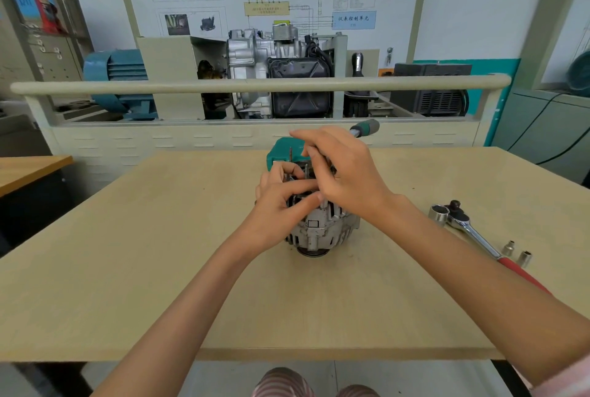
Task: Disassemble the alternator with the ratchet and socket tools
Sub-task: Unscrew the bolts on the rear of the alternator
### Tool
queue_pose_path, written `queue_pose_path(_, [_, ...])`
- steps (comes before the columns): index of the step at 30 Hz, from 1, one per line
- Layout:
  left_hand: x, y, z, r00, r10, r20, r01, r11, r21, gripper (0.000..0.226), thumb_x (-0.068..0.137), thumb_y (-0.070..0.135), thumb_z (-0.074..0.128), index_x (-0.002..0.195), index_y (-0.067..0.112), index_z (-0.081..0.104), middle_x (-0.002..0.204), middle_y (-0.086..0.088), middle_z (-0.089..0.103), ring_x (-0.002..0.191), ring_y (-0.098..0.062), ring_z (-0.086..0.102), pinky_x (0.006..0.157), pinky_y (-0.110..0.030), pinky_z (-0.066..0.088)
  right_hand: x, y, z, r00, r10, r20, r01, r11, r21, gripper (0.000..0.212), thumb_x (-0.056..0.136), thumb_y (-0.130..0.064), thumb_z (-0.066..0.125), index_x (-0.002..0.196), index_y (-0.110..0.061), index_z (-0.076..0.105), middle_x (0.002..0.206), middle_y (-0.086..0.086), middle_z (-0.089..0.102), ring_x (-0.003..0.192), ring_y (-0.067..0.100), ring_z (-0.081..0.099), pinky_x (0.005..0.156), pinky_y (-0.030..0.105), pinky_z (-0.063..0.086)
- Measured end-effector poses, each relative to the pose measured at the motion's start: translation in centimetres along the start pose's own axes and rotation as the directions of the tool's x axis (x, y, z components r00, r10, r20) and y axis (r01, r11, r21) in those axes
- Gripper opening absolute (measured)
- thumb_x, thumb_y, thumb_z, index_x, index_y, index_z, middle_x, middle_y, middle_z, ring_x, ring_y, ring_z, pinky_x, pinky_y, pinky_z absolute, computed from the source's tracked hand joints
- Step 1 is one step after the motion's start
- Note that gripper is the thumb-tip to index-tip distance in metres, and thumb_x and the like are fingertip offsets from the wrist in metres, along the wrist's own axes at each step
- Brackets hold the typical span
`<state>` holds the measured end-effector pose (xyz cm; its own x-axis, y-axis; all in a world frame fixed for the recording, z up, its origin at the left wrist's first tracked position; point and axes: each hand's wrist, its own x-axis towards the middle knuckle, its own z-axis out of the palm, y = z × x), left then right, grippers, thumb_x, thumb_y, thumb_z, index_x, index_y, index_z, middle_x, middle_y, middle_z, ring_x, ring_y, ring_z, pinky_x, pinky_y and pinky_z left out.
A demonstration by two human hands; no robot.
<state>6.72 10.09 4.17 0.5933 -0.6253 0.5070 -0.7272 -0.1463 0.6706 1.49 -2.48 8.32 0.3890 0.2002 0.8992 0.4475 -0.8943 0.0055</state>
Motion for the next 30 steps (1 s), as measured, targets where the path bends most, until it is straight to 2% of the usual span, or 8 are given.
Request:
queue_pose_path(3, [0.0,-0.2,0.0,1.000,-0.003,-0.022,0.002,0.999,-0.039,0.019,0.085,0.034,0.064,0.082,0.053,0.063,0.113,0.000,0.044,0.115,-0.016,0.031,0.108,-0.044,0.024,0.1,-0.8,-0.1,0.999,0.047,0.003,-0.047,0.999,-0.015,0.028,0.078,0.010,0.054,0.103,0.003,0.065,0.081,0.012,0.065,0.079,0.022,0.058,0.076,0.020,0.038])
queue_pose_path(6, [-0.1,-0.5,0.3,0.995,0.026,-0.094,-0.035,0.995,-0.098,0.035,0.084,0.018,0.067,0.073,0.051,0.064,0.109,0.008,0.047,0.113,-0.017,0.033,0.104,-0.039,0.027,0.3,-1.9,0.7,0.995,0.103,-0.018,-0.104,0.954,-0.282,0.023,0.069,0.002,0.055,0.090,-0.001,0.065,0.075,0.009,0.064,0.070,0.025,0.059,0.067,0.029,0.041])
queue_pose_path(9, [-0.2,-0.7,0.8,0.989,0.010,-0.148,-0.027,0.994,-0.109,0.039,0.082,0.008,0.066,0.065,0.044,0.063,0.103,0.014,0.046,0.110,-0.015,0.034,0.102,-0.040,0.030,0.5,-3.4,1.7,0.976,0.219,0.007,-0.140,0.648,-0.749,0.015,0.070,-0.015,0.054,0.083,-0.016,0.062,0.067,-0.003,0.059,0.061,0.015,0.054,0.058,0.025,0.038])
queue_pose_path(11, [-0.1,-0.7,1.0,0.987,0.002,-0.164,-0.017,0.996,-0.092,0.043,0.081,0.006,0.065,0.063,0.045,0.061,0.101,0.015,0.045,0.108,-0.014,0.033,0.102,-0.044,0.031,0.5,-3.9,1.8,0.963,0.269,0.017,-0.141,0.556,-0.819,0.009,0.073,-0.024,0.055,0.081,-0.022,0.059,0.068,-0.008,0.058,0.061,0.010,0.053,0.058,0.024,0.036])
queue_pose_path(16, [-0.3,0.2,1.1,0.992,0.019,-0.122,-0.026,0.998,-0.052,0.040,0.080,0.025,0.056,0.079,0.065,0.053,0.098,0.014,0.046,0.097,-0.011,0.034,0.090,-0.022,0.031,0.4,-3.3,1.1,0.972,0.227,-0.069,-0.227,0.805,-0.549,0.012,0.075,-0.021,0.056,0.073,-0.009,0.056,0.064,0.004,0.054,0.059,0.021,0.047,0.060,0.031,0.032])
queue_pose_path(20, [-0.6,0.3,2.0,0.984,0.043,-0.175,-0.058,0.995,-0.081,0.043,0.087,0.009,0.057,0.086,0.052,0.052,0.097,0.011,0.051,0.086,0.005,0.027,0.072,-0.004,0.026,0.6,-3.1,0.8,0.966,0.236,-0.110,-0.259,0.906,-0.333,0.025,0.078,-0.025,0.046,0.071,-0.005,0.059,0.061,0.006,0.056,0.060,0.022,0.049,0.061,0.034,0.037])
queue_pose_path(26, [-0.4,0.3,2.9,0.969,0.030,-0.245,-0.056,0.993,-0.100,0.026,0.080,0.022,0.061,0.082,0.047,0.058,0.100,0.009,0.059,0.087,0.001,0.029,0.078,-0.019,0.030,0.5,-2.6,1.0,0.954,0.234,-0.188,-0.271,0.940,-0.206,0.022,0.078,-0.020,0.046,0.066,-0.005,0.057,0.056,0.003,0.053,0.056,0.018,0.046,0.061,0.029,0.033])
queue_pose_path(30, [-0.1,0.2,2.1,0.968,0.024,-0.248,-0.057,0.991,-0.125,0.018,0.070,0.041,0.055,0.068,0.058,0.060,0.079,0.034,0.053,0.082,0.004,0.029,0.073,-0.015,0.032,1.1,-2.5,1.6,0.927,0.323,-0.190,-0.297,0.943,0.153,0.018,0.079,-0.005,0.049,0.064,0.000,0.056,0.051,0.008,0.051,0.051,0.021,0.046,0.053,0.033,0.037])
